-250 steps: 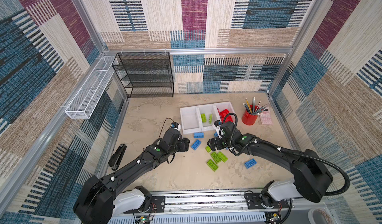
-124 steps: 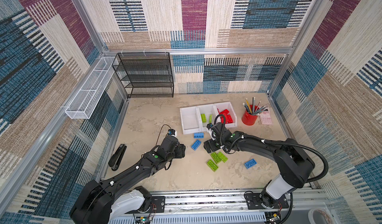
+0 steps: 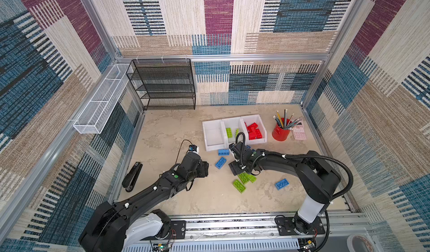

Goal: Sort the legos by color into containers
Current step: 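Lower the right gripper onto a lime-green brick and close it, then carry the green brick with the right gripper into the middle compartment and release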

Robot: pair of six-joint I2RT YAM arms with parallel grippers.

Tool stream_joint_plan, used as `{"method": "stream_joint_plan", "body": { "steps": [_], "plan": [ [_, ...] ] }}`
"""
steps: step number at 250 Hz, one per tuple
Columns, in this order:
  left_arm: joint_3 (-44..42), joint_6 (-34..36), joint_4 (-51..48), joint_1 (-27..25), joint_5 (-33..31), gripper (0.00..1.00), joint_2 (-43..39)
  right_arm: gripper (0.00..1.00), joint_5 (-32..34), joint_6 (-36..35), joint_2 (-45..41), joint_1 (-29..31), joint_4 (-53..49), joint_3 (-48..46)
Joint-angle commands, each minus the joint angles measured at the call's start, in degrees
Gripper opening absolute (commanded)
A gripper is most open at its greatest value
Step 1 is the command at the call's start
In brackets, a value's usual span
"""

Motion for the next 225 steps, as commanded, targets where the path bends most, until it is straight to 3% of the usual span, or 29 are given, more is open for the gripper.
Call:
{"method": "stream_joint_plan", "body": {
  "steps": [1, 42, 152, 225],
  "plan": [
    [0.14, 0.88, 0.65, 0.15, -0.11, 0.67, 0.31, 0.68, 2.28, 1.30, -0.05, 0.25, -0.46, 0.24],
    [0.09, 0.80, 0.53, 0.10, -0.11, 0.67, 0.13, 0.57, 2.98, 2.60, -1.70, 0.33, -0.64, -0.33],
    [-0.57, 0.44, 0.42, 0.10, -0.01, 0.67, -1.36, 0.56, 3.38, 3.48, -5.75, -0.62, -3.77, 6.79],
    [-0.40, 0.04, 1.47, 0.10, 1.53, 0.67, 0.36, 0.56, -3.36, 3.46, -5.87, -5.44, -4.35, 15.92]
  ]
}}
